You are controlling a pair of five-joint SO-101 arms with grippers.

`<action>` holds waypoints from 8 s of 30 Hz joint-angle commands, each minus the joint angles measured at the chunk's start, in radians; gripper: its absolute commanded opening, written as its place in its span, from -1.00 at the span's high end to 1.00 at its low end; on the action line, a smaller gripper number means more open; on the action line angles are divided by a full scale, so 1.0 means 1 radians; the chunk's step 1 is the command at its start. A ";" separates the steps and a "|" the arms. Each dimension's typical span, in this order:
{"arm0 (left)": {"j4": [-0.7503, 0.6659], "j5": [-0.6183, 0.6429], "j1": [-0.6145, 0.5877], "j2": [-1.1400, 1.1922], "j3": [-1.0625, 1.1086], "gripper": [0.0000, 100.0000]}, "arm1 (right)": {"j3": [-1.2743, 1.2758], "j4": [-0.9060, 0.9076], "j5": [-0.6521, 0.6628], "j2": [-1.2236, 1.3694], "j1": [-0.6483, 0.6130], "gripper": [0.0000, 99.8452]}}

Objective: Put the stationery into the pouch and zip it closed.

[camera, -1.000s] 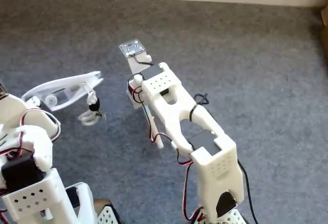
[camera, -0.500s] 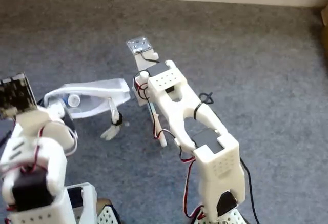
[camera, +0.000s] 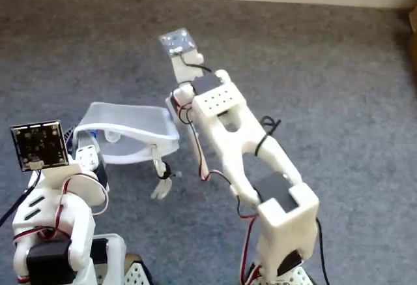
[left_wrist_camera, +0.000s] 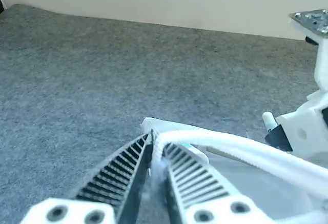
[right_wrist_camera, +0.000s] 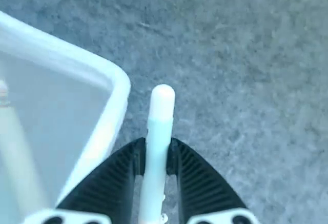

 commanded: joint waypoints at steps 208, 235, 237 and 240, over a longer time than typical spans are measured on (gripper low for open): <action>-0.086 -0.014 0.012 0.503 -0.157 0.98 | 1.801 -1.012 0.140 -1.940 -0.383 0.53; -0.087 -0.014 0.012 0.503 -0.157 0.98 | 1.704 -1.412 0.012 -1.492 -0.329 0.57; -0.087 -0.014 0.012 0.503 -0.157 0.98 | 1.704 -1.419 0.012 -1.492 -0.329 0.65; -0.087 -0.014 0.012 0.503 -0.157 0.98 | 1.679 -1.414 0.012 -1.492 -0.329 0.73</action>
